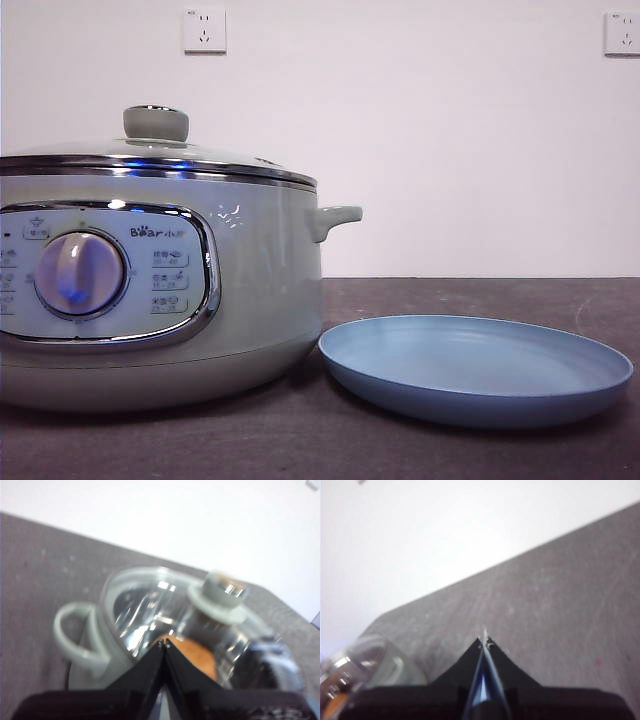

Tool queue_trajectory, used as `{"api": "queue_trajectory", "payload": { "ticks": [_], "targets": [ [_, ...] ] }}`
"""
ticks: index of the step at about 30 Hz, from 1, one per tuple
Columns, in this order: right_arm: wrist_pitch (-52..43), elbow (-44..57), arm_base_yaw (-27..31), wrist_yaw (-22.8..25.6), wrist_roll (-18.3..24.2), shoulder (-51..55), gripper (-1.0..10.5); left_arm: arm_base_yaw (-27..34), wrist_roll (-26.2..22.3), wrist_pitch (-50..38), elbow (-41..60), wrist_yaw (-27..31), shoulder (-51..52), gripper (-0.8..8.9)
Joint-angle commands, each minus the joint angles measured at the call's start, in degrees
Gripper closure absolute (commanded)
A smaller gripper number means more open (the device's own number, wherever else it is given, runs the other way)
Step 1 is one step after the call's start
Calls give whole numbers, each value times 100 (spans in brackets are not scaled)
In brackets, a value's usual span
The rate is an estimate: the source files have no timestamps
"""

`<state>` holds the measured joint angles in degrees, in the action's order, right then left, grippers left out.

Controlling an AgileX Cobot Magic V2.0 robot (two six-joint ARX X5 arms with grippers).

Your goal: Take the potato out from the steamer,put the potato on the plate,close the lid

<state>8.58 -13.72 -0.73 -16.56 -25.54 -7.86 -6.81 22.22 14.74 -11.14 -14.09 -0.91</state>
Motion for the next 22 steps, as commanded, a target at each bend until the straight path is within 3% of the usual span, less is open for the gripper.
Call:
{"api": "queue_trajectory", "payload": {
  "ticks": [1,5,17,22],
  "targets": [
    [-17,-535,-9,-33,103,-407,963,15,-87,177,-470,4,-153,820],
    [55,-1508,-11,-310,398,-1200,963,15,-345,374,-1274,2,-601,820],
    [1008,-4284,-358,-527,1349,-3067,963,-74,-984,1102,-3646,-144,-2511,821],
    [1615,-5149,-476,-1473,1738,-3689,963,-238,-1373,1504,-4603,-149,-3265,821]
  ]
}}
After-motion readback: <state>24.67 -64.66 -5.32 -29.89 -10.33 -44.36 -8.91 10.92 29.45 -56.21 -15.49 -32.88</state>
